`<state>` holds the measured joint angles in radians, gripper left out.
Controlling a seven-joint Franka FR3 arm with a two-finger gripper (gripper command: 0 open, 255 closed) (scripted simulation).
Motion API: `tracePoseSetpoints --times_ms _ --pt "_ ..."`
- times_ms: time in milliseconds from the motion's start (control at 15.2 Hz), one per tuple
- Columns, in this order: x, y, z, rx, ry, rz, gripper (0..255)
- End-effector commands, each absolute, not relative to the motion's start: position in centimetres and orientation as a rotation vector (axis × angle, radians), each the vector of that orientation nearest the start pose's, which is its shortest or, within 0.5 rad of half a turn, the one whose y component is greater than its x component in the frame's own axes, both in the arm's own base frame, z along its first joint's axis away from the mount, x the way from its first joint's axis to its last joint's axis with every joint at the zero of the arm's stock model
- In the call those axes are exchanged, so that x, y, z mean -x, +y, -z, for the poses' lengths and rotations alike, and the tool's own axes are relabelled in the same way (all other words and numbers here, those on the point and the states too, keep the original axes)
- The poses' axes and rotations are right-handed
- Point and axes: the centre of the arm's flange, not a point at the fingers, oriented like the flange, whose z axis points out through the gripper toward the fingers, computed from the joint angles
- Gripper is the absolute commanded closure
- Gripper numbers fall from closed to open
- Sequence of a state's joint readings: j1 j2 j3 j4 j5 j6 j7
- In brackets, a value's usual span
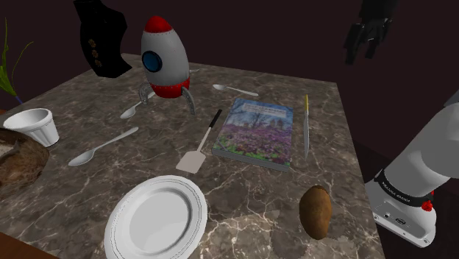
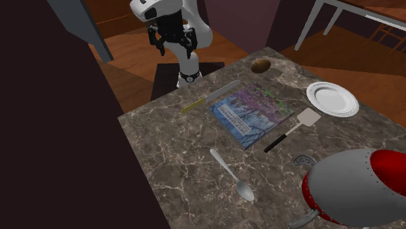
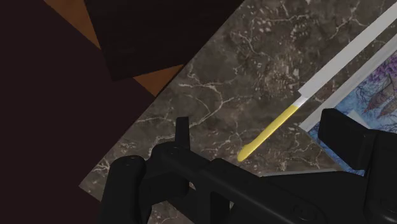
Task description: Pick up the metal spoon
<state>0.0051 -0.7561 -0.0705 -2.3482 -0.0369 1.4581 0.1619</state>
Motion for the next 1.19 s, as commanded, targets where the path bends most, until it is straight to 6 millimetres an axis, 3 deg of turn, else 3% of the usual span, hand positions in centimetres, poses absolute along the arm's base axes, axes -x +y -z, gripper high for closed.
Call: tracePoseSetpoints --times_ms 0,528,1122 --pt "-30.1 -3.0 -57.5 3.114 0.323 -0.213 0" --pt "-40.2 0.1 -54.1 3.17 0.099 -0.243 0" --pt "-50.7 5.2 -50.0 3.212 -0.162 -0.277 0"
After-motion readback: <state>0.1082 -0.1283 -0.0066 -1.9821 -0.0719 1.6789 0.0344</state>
